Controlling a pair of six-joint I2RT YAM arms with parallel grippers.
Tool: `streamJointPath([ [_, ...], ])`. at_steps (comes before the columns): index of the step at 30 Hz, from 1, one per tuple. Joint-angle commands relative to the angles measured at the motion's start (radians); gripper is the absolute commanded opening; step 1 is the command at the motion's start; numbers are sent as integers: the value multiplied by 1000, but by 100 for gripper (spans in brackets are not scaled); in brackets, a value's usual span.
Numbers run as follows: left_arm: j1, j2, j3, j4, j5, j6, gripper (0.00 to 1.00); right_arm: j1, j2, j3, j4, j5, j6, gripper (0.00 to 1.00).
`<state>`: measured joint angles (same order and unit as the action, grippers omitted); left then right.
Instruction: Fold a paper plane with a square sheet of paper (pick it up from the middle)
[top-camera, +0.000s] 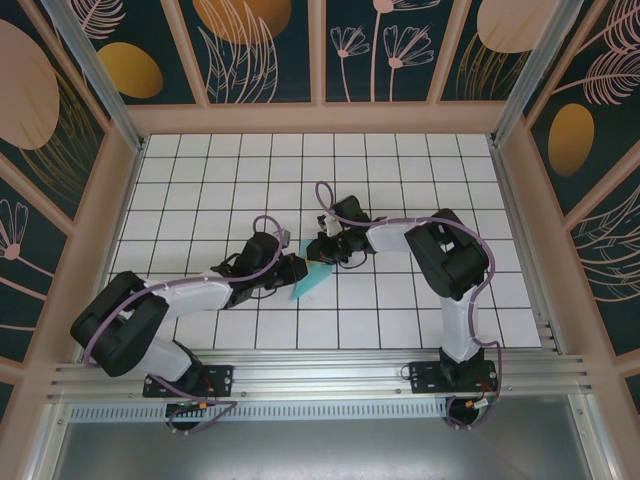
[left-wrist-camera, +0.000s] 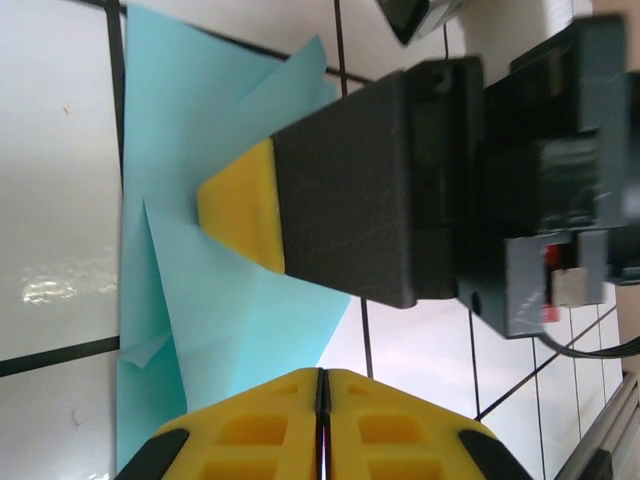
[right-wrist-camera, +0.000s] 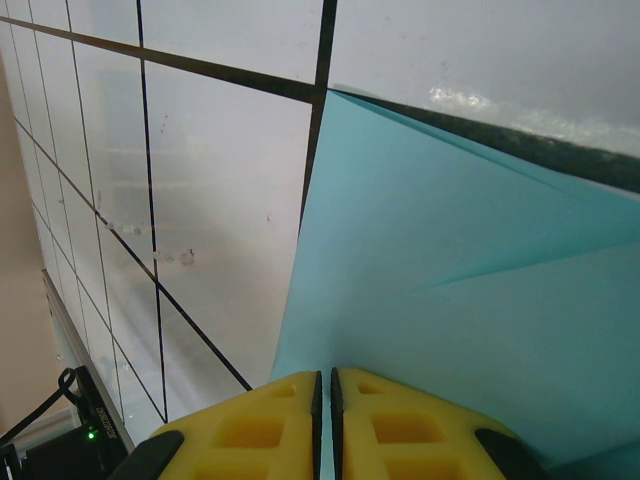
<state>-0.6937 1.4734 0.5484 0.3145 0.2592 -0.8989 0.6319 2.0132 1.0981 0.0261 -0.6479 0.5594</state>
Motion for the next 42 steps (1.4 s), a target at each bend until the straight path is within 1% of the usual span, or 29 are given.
streamJointPath([
  [1, -5, 46, 12, 52, 66, -13, 12, -1, 68, -27, -62, 87, -3, 15],
  [4, -4, 71, 2, 51, 69, -13, 12, -1, 66, -32, -63, 89, -2, 15],
  [9, -3, 90, -22, 18, 20, 2, 12, -1, 69, -32, -67, 91, -3, 15],
  [17, -3, 154, -91, 38, 26, 13, 11, -1, 71, -32, -74, 99, -4, 15],
  [19, -3, 159, -91, 7, -2, 20, 10, -2, 72, -30, -76, 99, -4, 15],
  [24, -3, 92, -107, -41, -18, 26, 10, -1, 73, -31, -80, 105, -4, 15],
  [31, -5, -13, -128, -28, 25, 4, 11, -3, 86, -33, -82, 108, -1, 14],
  [34, -5, -60, -102, -24, 38, 10, 12, -1, 85, -37, -80, 108, -1, 13],
  [39, -5, -85, -45, -15, 59, 10, 13, -2, 86, -37, -77, 108, 0, 14],
  [42, -5, -49, -35, -3, 84, 9, 13, -2, 88, -33, -78, 108, 0, 14],
])
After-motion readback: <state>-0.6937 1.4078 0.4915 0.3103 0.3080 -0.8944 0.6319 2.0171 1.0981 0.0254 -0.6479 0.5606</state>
